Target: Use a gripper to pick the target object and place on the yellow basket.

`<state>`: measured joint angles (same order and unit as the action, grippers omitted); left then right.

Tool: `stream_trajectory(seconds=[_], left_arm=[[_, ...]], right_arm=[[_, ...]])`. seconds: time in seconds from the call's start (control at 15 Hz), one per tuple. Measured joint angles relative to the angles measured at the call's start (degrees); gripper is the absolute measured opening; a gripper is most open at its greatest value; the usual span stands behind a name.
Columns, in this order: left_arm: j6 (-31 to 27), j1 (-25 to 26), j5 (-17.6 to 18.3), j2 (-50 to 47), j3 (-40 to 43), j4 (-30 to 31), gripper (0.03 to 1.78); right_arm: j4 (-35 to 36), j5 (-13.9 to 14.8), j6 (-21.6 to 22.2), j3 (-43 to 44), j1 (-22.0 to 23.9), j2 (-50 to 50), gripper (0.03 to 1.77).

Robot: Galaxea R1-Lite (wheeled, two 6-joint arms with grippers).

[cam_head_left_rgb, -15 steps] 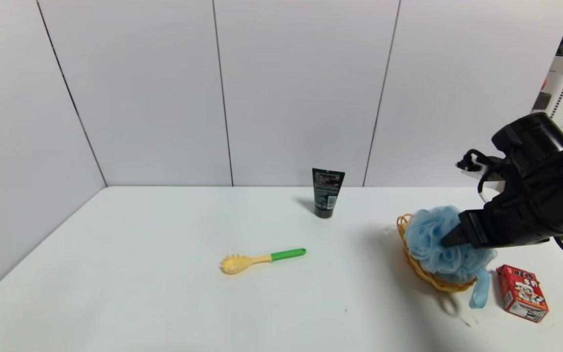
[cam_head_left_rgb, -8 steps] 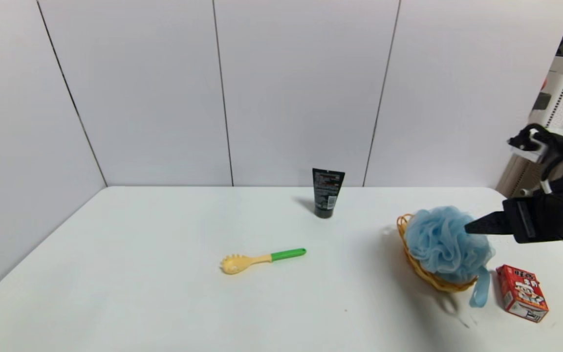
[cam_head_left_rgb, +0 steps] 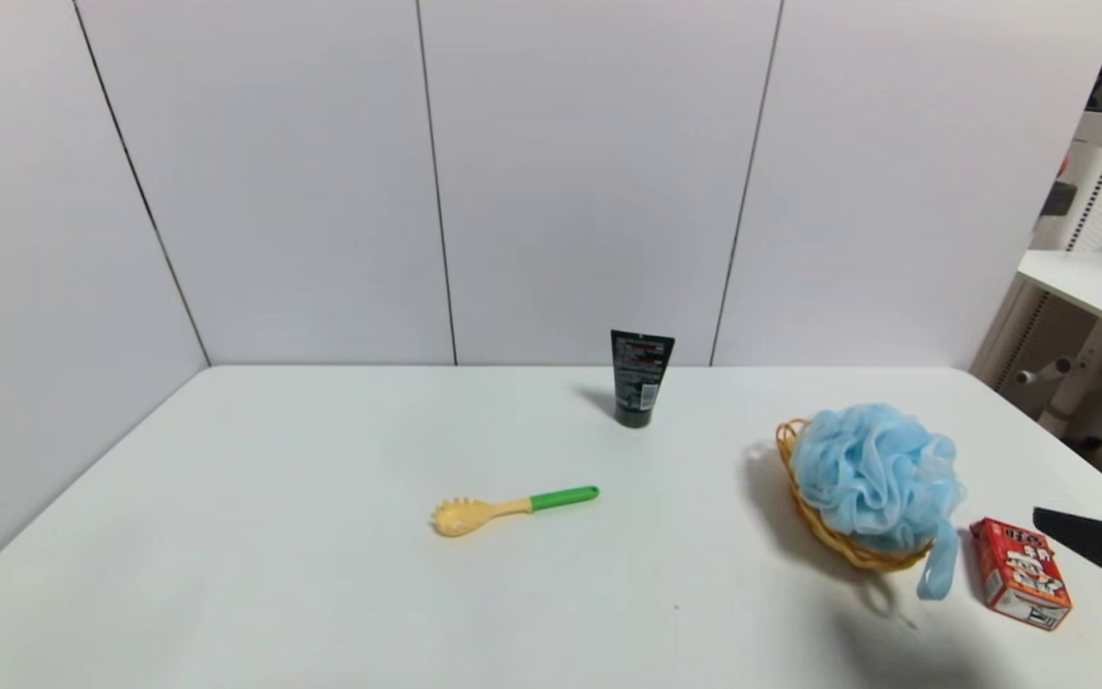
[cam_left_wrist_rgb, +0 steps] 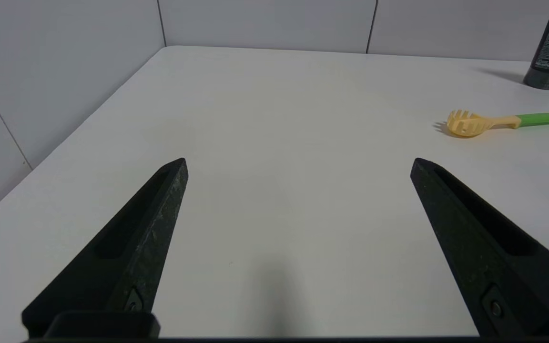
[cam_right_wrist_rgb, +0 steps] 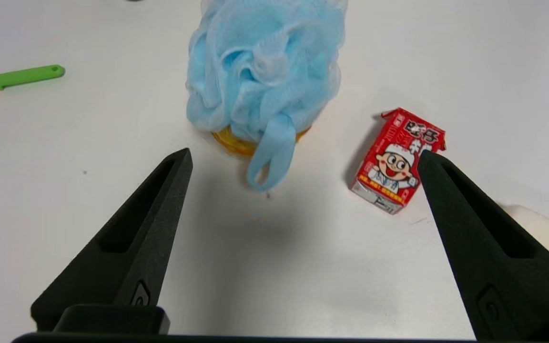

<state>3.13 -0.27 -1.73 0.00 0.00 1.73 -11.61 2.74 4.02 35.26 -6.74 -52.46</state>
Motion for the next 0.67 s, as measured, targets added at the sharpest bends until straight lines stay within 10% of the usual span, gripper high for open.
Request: stream_trajectory(seconds=[0.4,0.67], left_arm=[[-0.02,0.0,0.0,0.0,0.0,0.0,1.69],[-0.02,0.0,0.0,0.0,0.0,0.0,1.69]], right_arm=[[19.74,-0.79,-3.4,-26.53,2.91,28.78,1.68],[17.27,-3.1,-6.72,-34.46,6.25,44.5,1.69]])
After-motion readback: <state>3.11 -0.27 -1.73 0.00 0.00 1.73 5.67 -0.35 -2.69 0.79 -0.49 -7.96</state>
